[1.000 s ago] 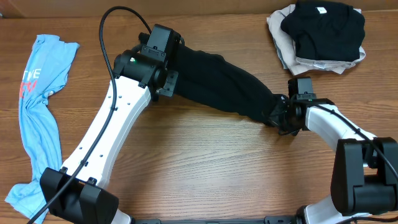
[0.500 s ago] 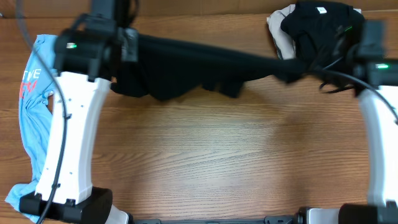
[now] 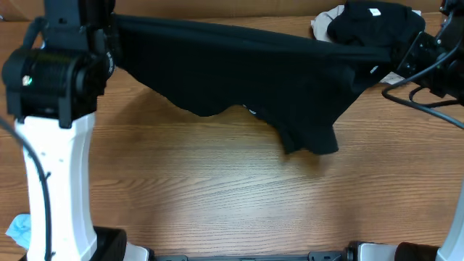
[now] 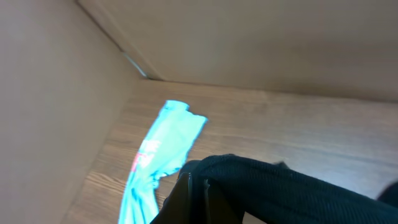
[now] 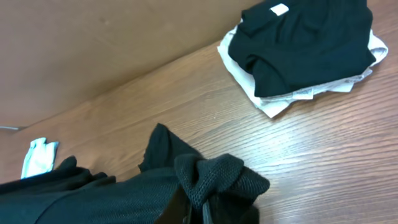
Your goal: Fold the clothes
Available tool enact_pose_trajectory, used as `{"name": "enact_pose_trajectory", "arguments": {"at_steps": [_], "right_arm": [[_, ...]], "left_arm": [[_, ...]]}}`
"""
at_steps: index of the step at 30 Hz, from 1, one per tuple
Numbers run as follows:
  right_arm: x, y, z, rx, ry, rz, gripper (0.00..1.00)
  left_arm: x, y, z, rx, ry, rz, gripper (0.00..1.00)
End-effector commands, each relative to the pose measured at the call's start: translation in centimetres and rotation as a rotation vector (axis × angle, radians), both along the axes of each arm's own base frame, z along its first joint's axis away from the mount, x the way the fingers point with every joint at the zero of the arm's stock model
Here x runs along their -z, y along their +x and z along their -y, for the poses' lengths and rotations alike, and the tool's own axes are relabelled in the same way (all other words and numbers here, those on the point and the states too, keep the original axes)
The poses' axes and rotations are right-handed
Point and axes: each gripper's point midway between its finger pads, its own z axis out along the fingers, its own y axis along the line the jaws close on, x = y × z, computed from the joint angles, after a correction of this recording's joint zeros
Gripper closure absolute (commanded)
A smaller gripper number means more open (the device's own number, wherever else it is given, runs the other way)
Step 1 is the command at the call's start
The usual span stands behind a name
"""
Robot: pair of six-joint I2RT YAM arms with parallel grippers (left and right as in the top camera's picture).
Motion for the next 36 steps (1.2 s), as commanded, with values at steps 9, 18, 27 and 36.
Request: {"name": "enact_pose_trajectory", "arguments": {"at_steps": [9,18,27,36], "right_arm": [[-5.5,0.4,3.1,0.105,-0.130,0.216,0.96],[-5.3,10.5,1.9,0.009,-0.113,0.359,0.96],[-12.6,12.8,-0.3,-0.030,-0.133,0.663,0.96],[-10.0,13.6,-0.3,-0.061,-0.176,0.579,0.96]], "left_arm": [[-5.1,-0.9,-6.9,-0.211,0.033,0.202,0.96],[-4.8,7.5,-8.3,-0.182,0.001,0.344,0.96],[-9.3,9.9,-8.1,-0.138,0.044,0.546,0.96],[-5.1,10.0,-8.0,-0.127,0.035,0.373,0.96]]}}
